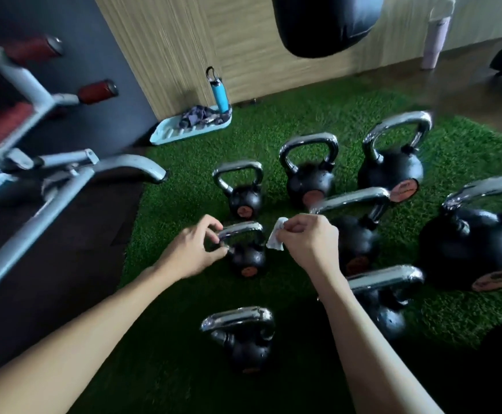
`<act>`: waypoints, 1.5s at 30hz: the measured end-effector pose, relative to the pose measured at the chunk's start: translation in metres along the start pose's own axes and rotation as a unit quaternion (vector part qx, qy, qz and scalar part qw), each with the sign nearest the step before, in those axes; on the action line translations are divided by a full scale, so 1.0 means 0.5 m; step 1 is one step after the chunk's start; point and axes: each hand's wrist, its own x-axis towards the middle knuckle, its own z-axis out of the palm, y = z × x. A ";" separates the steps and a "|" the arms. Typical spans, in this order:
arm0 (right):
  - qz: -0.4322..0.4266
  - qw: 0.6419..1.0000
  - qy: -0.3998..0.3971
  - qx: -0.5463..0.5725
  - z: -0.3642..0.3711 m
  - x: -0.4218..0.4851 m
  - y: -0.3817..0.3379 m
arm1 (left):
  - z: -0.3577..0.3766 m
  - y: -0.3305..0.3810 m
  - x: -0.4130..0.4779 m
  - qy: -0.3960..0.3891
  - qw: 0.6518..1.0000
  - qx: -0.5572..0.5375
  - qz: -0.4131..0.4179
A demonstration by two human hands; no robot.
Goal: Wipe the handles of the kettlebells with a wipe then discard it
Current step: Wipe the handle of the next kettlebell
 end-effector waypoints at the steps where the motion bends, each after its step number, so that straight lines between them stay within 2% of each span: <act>1: 0.012 1.000 -0.009 0.002 0.001 0.012 -0.004 | -0.004 -0.002 0.004 -0.022 0.999 0.019 -0.017; 5: 0.042 0.998 -0.055 -0.007 0.051 0.066 -0.008 | -0.007 -0.030 0.029 -0.059 0.995 0.075 -0.043; 9: 0.050 0.997 -0.045 -0.027 0.134 0.103 0.000 | 0.008 -0.073 0.079 -0.019 0.997 0.069 -0.023; 14: -0.018 0.997 -0.019 -0.073 0.196 0.134 0.018 | 0.035 -0.121 0.163 -0.003 0.998 0.000 0.066; 17: -0.066 0.987 -0.038 -0.140 0.226 0.150 0.032 | 0.062 -0.154 0.191 0.009 0.994 -0.056 0.098; 21: -0.099 0.972 -0.067 -0.201 0.277 0.151 0.021 | 0.083 -0.187 0.211 0.011 0.985 -0.133 0.111; 25: -0.151 0.949 -0.102 -0.259 0.326 0.132 -0.009 | 0.099 -0.215 0.217 0.005 0.981 -0.174 0.084; 28: -0.158 0.944 -0.060 -0.283 0.330 0.124 -0.002 | 0.114 -0.228 0.213 0.010 0.977 -0.195 0.082; 32: -0.116 0.942 0.005 -0.314 0.304 0.141 0.015 | 0.118 -0.221 0.213 0.010 0.980 -0.176 0.089; 34: -0.122 0.945 0.006 -0.302 0.310 0.135 0.011 | 0.108 -0.213 0.218 0.010 0.984 -0.154 0.094; 38: -0.171 0.944 -0.047 -0.279 0.341 0.113 0.008 | 0.089 -0.199 0.235 -0.021 0.986 -0.135 0.097; 43: -0.082 0.955 0.014 -0.284 0.285 0.145 0.041 | 0.085 -0.187 0.209 -0.019 0.989 -0.108 0.096; 45: -0.100 0.958 0.010 -0.267 0.291 0.141 0.035 | 0.083 -0.196 0.195 -0.016 0.991 -0.102 0.079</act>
